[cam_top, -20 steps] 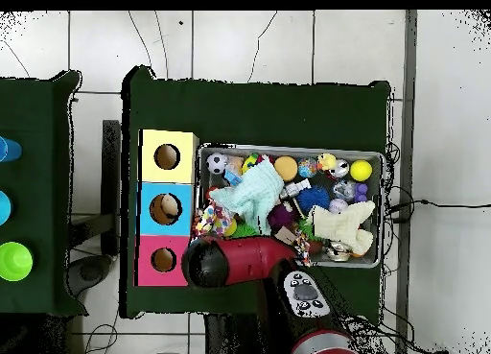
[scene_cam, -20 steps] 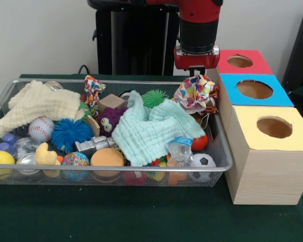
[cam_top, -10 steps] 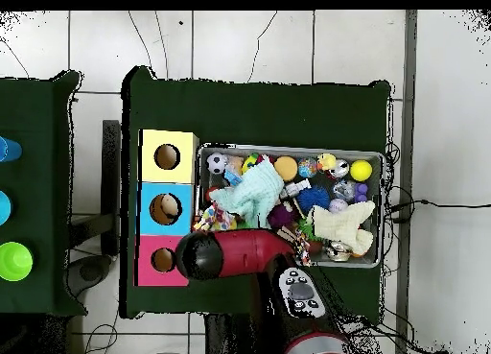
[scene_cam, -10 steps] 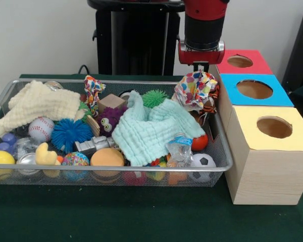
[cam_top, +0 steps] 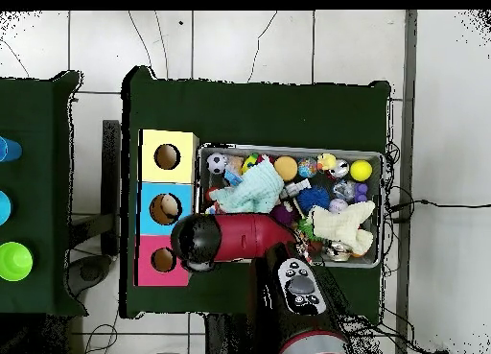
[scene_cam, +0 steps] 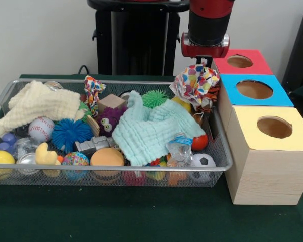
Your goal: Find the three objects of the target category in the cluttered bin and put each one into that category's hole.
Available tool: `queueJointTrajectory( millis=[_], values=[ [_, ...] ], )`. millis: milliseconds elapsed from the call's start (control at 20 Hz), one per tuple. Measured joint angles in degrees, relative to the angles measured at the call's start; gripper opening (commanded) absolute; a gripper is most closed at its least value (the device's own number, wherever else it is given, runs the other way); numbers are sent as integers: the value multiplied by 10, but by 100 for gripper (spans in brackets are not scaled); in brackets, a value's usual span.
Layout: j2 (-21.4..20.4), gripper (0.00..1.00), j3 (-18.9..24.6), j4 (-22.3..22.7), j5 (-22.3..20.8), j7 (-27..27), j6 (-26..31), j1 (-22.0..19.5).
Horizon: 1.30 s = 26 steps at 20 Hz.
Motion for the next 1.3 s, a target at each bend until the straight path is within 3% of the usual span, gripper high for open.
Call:
queueJointTrajectory(
  millis=[900,1300],
  values=[
    [2,0,0,-69,33,0,78,-3],
    [6,0,0,-126,40,0,194,-3]
  ],
)
